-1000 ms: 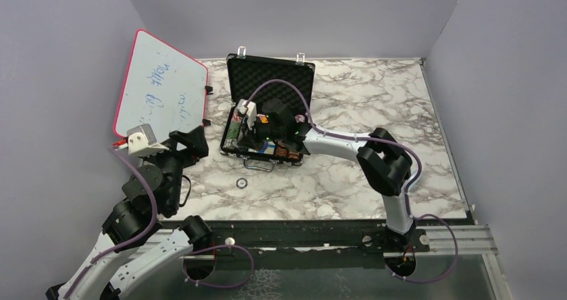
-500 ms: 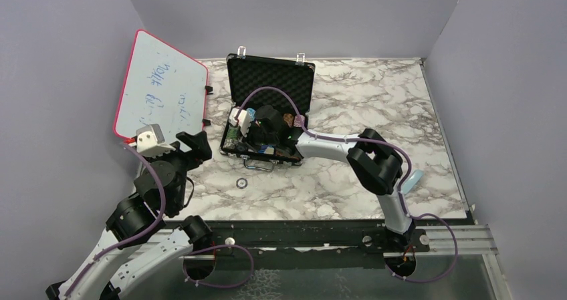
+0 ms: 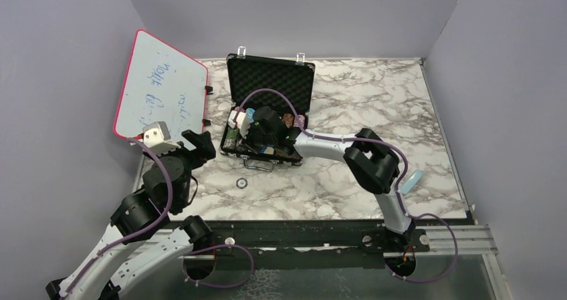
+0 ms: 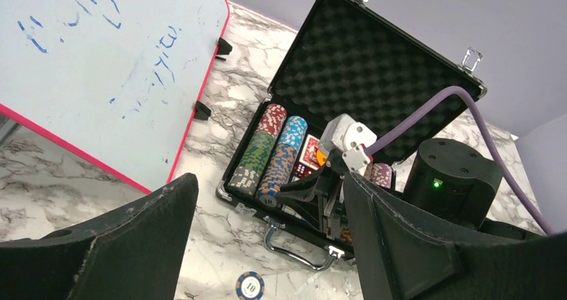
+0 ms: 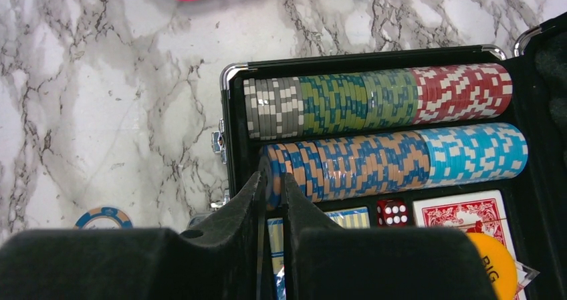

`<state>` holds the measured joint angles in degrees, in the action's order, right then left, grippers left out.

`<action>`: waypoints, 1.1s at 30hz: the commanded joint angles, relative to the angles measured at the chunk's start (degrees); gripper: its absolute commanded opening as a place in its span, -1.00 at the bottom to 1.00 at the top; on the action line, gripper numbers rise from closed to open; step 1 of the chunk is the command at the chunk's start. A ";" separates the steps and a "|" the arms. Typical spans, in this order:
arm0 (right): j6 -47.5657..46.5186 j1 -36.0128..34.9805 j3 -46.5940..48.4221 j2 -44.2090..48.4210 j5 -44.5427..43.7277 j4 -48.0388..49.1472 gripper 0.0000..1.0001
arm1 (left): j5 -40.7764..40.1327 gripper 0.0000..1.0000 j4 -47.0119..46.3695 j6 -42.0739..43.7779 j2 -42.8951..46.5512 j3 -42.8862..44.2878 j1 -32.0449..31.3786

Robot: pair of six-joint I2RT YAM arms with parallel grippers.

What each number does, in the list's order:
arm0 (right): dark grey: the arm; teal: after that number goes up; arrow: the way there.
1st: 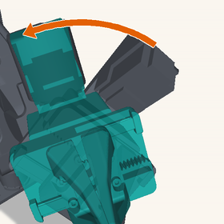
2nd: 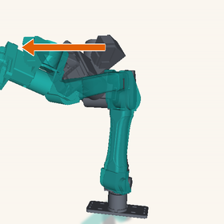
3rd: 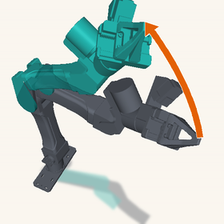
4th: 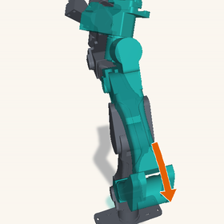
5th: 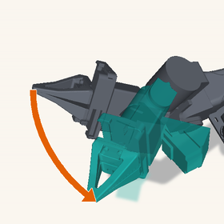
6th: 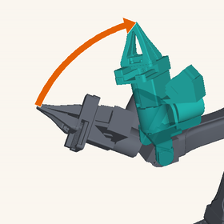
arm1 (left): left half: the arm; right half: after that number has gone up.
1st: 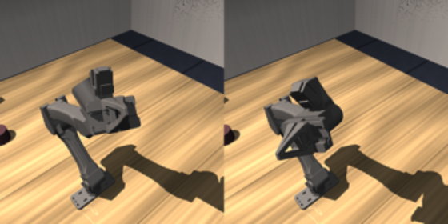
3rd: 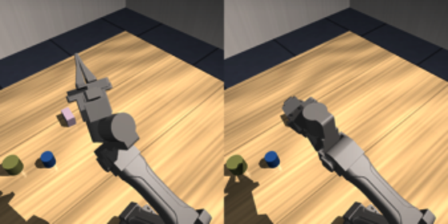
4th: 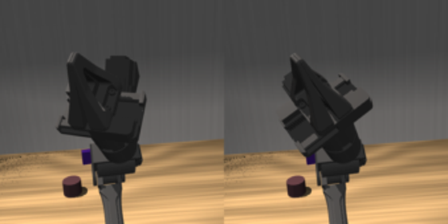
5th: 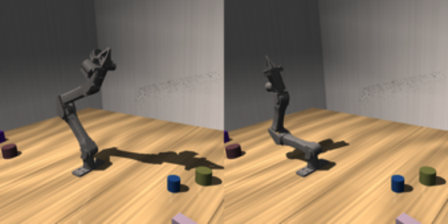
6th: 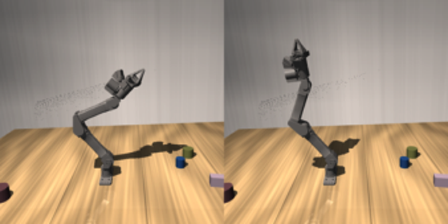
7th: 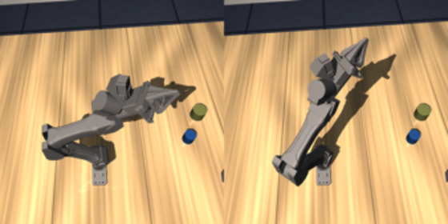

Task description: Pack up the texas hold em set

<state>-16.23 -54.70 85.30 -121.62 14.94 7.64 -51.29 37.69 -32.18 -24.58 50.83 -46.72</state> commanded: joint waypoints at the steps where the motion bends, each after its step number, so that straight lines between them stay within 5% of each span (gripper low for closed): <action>1: 0.12 -0.41 2.21 -1.67 -3.33 -0.52 -0.56 | -0.27 0.65 1.78 -1.13 -0.88 -0.02 -0.02; 5: 2.56 -0.41 2.37 -1.12 -6.36 -0.09 -0.32 | 0.72 0.67 2.90 -1.13 -1.42 0.43 0.04; 17: 21.35 0.39 -7.40 13.08 -13.06 3.92 -0.28 | 12.39 0.98 5.62 0.55 -10.86 1.16 0.04; 33: 44.43 3.46 -28.61 35.02 -40.82 -8.25 -0.14 | 32.58 0.98 6.48 -12.51 -33.37 -9.02 5.23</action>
<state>21.08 -51.99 58.98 -89.19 -17.50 5.69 -27.86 42.65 -40.93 -53.95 45.21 -44.53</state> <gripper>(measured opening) 0.420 0.976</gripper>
